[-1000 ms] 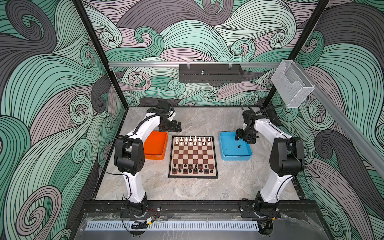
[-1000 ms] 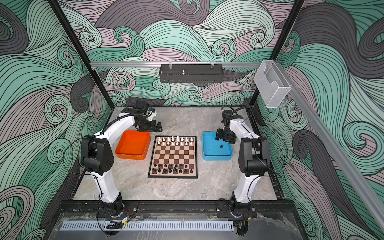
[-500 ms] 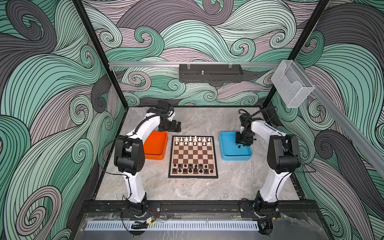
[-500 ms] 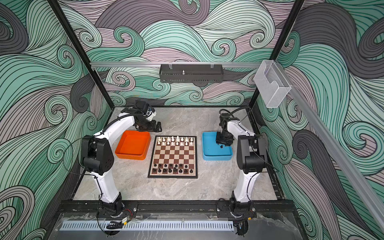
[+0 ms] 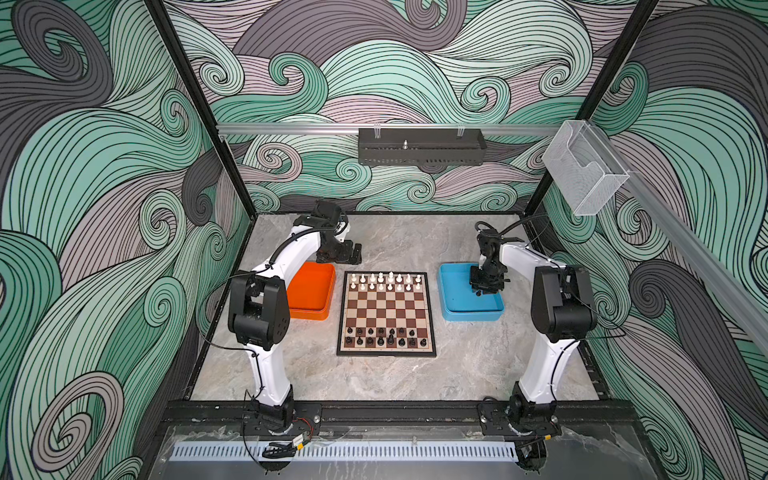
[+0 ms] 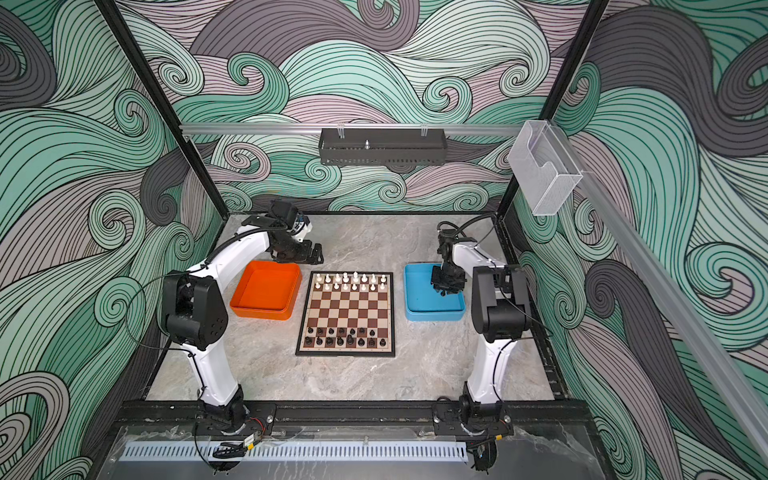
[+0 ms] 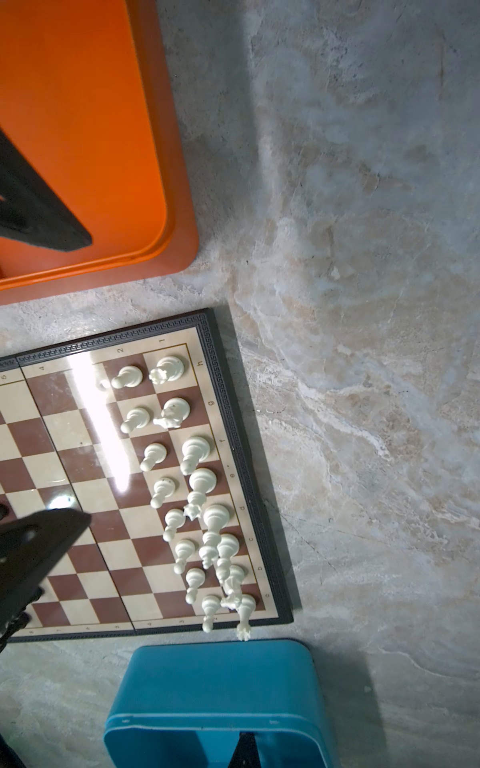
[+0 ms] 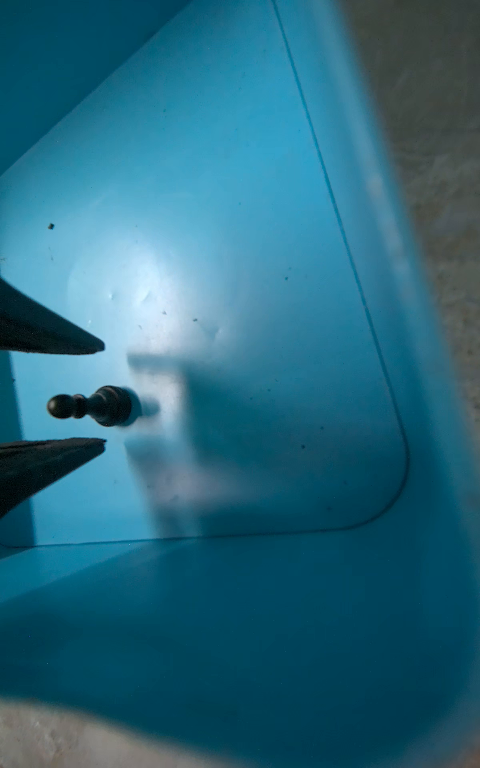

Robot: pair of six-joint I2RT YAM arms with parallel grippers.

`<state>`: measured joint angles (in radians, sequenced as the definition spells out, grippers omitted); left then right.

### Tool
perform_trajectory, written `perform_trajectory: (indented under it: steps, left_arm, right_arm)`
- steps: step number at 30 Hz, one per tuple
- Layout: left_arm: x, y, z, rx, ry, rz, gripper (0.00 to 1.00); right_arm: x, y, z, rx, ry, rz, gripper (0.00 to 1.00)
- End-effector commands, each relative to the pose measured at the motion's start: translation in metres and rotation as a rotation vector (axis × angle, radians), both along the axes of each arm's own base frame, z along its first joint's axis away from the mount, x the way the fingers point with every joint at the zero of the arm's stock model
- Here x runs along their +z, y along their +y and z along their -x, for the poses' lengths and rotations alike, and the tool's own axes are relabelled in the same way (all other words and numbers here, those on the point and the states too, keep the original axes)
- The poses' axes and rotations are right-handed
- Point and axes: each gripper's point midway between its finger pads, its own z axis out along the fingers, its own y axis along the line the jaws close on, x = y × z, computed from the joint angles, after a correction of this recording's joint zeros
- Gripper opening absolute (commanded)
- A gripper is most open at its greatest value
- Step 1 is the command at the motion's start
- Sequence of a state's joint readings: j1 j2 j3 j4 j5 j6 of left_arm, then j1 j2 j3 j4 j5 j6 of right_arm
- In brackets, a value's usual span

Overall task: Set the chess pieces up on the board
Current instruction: 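Lower the right gripper into the blue tray and grasp the last black pawn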

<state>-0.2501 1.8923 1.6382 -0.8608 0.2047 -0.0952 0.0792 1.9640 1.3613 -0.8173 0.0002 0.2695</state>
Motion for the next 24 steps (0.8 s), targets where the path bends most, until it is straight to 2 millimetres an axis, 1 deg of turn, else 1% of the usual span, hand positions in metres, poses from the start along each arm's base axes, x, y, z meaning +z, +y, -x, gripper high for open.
perform_trajectory:
  steps: [1, 14, 24]
  left_arm:
    - [0.0036, 0.0012, 0.0019, -0.013, -0.001, -0.020, 0.99]
    - [0.0019, 0.0021, 0.0009, -0.010, 0.002, -0.023, 0.99]
    - [0.0011, 0.0031, 0.0002, -0.007, 0.004, -0.023, 0.99]
  right_arm:
    - [-0.0042, -0.0018, -0.0001, -0.012, 0.011, 0.002, 0.34]
    - [-0.0055, -0.0017, -0.0025, -0.012, 0.007, 0.002, 0.27]
    - [0.0028, -0.0053, -0.0054, -0.012, -0.019, 0.022, 0.29]
